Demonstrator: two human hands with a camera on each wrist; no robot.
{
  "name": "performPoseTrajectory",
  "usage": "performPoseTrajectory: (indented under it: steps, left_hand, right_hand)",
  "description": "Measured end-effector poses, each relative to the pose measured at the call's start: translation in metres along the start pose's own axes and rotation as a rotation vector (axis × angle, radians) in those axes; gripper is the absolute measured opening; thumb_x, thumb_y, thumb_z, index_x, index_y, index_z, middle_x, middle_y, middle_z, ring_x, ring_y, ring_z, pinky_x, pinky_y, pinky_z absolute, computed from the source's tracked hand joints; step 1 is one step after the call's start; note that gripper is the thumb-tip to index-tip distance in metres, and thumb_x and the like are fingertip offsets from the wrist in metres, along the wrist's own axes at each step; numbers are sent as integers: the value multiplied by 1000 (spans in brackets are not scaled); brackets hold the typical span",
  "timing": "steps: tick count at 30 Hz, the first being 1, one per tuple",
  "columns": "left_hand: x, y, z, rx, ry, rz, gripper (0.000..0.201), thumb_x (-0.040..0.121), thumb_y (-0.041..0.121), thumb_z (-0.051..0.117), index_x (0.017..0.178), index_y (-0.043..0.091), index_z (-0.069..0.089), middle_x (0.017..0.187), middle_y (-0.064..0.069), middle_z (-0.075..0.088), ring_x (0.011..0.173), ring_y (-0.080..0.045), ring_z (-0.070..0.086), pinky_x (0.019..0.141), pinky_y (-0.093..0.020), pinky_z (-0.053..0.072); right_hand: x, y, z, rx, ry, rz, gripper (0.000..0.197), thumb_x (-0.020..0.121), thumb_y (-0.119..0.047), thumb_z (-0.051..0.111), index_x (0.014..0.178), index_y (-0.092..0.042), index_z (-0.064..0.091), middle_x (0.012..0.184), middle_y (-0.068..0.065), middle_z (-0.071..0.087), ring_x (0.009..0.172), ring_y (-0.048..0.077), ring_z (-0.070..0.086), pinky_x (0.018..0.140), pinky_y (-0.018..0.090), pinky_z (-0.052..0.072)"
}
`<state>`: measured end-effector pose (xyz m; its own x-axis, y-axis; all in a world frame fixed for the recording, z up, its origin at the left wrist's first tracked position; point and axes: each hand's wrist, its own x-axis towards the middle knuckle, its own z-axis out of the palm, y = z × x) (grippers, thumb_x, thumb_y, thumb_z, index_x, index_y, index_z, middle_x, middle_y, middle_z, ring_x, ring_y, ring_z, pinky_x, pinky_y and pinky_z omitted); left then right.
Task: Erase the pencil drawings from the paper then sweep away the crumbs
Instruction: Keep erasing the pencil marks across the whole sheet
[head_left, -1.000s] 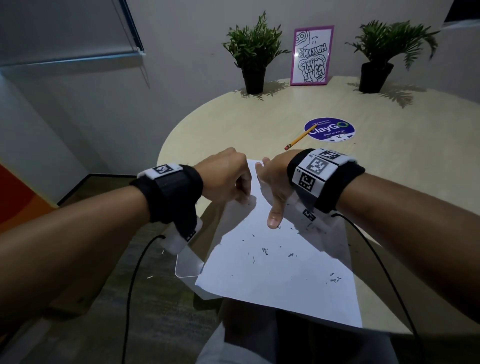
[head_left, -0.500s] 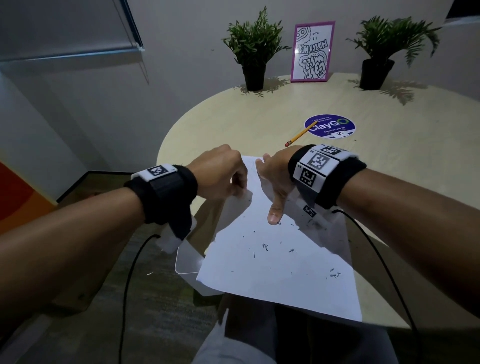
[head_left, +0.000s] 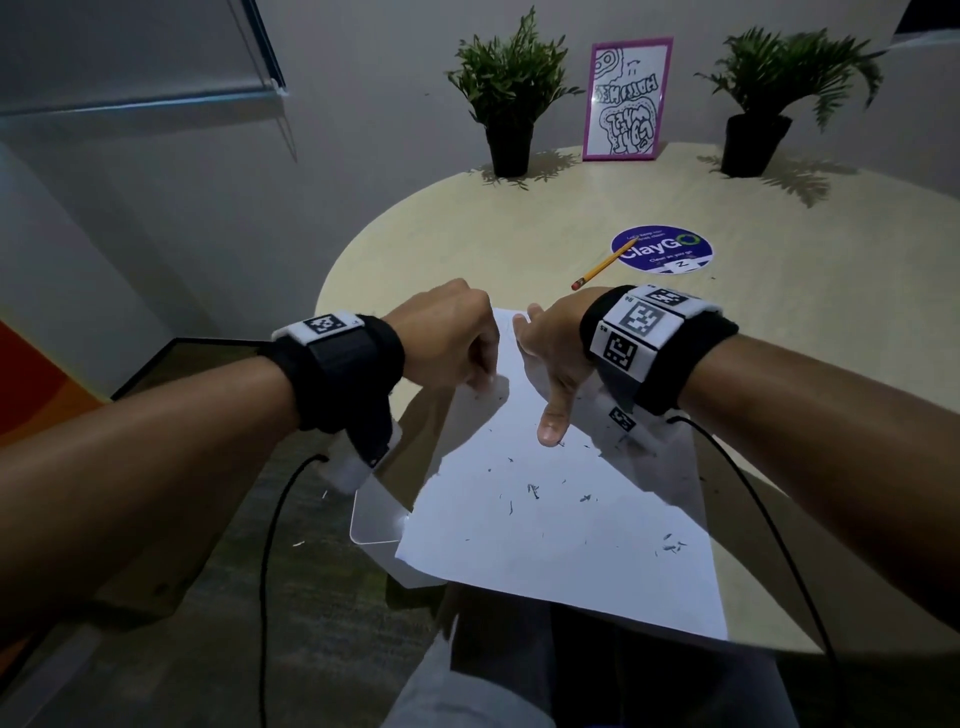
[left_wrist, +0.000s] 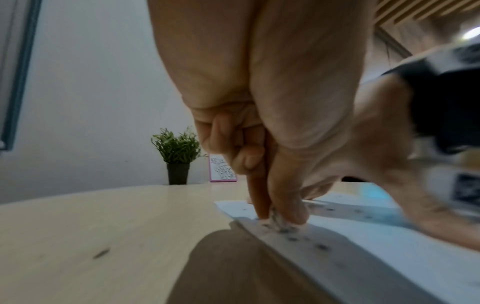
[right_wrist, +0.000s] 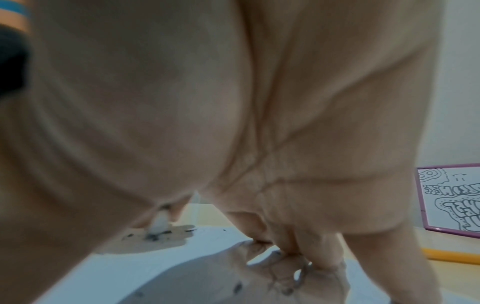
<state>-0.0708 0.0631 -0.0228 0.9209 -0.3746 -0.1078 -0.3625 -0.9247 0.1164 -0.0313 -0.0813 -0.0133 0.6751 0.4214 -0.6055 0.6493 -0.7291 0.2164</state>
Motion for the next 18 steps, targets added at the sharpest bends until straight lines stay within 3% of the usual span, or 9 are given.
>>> performPoseTrajectory:
  steps: [3,7,9,12,15,18]
  left_hand:
    - [7,-9,1,-37,92,-61,7,78,23,84,83,22,79,75,11,72,77,-10,64,64,-21,47]
    - [-12,-12,8,-88,48,-4,7,76,24,85,80,23,80,69,14,71,65,3,56,59,-13,39]
    - [-25,-12,11,-124,21,23,7,75,26,86,79,24,80,68,13,71,62,2,54,56,-11,38]
    - [-30,-12,14,-162,35,29,6,77,26,86,79,25,80,67,15,71,61,1,54,56,-9,37]
    - [-26,-10,13,-125,33,22,4,79,25,83,80,23,80,66,16,69,61,8,55,57,-7,34]
    - [-25,-10,13,-112,30,16,4,80,24,83,81,25,79,63,17,66,61,10,56,57,-9,35]
  right_hand:
    - [2,-1,1,-9,-20,-18,175,-1,-93,50,149,-3,37,157,15,38,134,35,50,106,50,45]
    - [-3,1,1,-16,-14,-5,161,17,-88,57,152,-5,31,161,13,30,139,35,43,109,52,41]
    - [-4,1,1,-40,-17,-1,161,17,-87,57,153,-6,29,161,12,29,139,34,43,110,53,40]
    - [-8,0,1,-4,-3,12,155,18,-85,63,151,-11,33,159,8,35,138,32,45,107,49,42]
    - [-10,-4,-1,11,36,-16,120,38,-76,83,137,-18,49,139,4,56,118,29,60,87,40,50]
    - [-11,-10,-4,12,103,-72,117,48,-71,87,145,-29,37,134,-4,53,119,26,57,95,43,48]
